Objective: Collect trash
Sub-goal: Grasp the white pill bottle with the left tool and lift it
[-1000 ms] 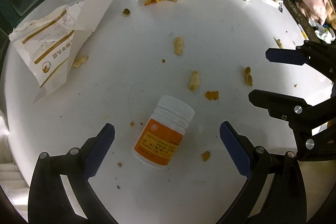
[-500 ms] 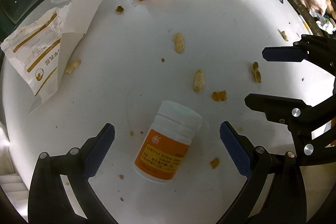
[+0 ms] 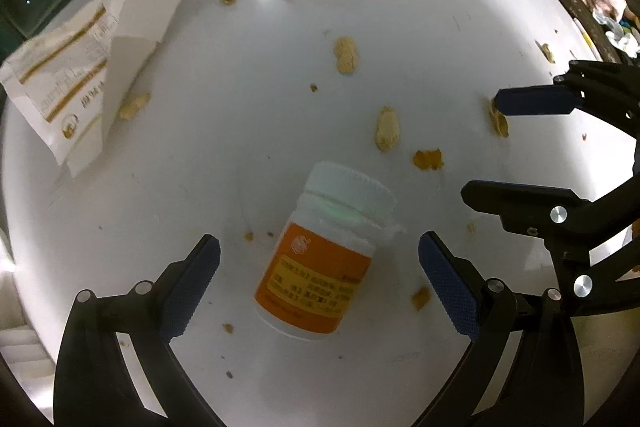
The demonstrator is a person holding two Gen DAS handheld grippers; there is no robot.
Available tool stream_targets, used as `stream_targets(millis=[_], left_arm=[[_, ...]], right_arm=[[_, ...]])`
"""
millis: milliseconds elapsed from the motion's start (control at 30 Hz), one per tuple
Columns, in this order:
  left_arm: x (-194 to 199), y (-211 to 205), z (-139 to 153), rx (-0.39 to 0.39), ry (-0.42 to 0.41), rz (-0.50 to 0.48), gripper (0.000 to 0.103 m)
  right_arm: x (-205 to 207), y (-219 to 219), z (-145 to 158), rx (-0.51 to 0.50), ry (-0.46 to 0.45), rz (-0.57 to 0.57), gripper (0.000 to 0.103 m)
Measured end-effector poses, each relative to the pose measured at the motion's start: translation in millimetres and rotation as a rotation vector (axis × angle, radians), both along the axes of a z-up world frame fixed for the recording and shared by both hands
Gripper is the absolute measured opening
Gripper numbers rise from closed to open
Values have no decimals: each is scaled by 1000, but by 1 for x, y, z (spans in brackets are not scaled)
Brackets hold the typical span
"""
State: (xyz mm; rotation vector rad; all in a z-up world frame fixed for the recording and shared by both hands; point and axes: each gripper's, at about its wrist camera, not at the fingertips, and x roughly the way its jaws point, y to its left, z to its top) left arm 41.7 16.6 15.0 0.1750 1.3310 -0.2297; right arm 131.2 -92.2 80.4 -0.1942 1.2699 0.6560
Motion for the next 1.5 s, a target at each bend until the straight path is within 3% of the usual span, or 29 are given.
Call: stream_targets(millis=[167, 267, 333, 500, 1067, 1200, 1500], left_arm=[[-3, 0, -3, 19, -7, -11, 84], [-4, 0, -1, 24, -22, -17, 72], [-5, 0, 2, 18, -40, -24, 45], [-8, -5, 4, 32, -42, -40, 43], [-17, -20, 25, -47, -61, -81, 41], [-17, -31, 31, -67, -75, -104, 40], [-29, -68, 44, -82, -103, -192, 40]], right_arm=[[-2, 8, -2, -15, -3, 35, 67], [-1, 11, -3, -20, -4, 37, 67], [0, 12, -2, -21, -6, 37, 67], [-3, 8, 1, -22, -17, 36, 67], [-11, -31, 19, 0, -46, -87, 67], [-17, -48, 25, 9, -49, -151, 67], [-37, -73, 32, 1, -67, -182, 67]])
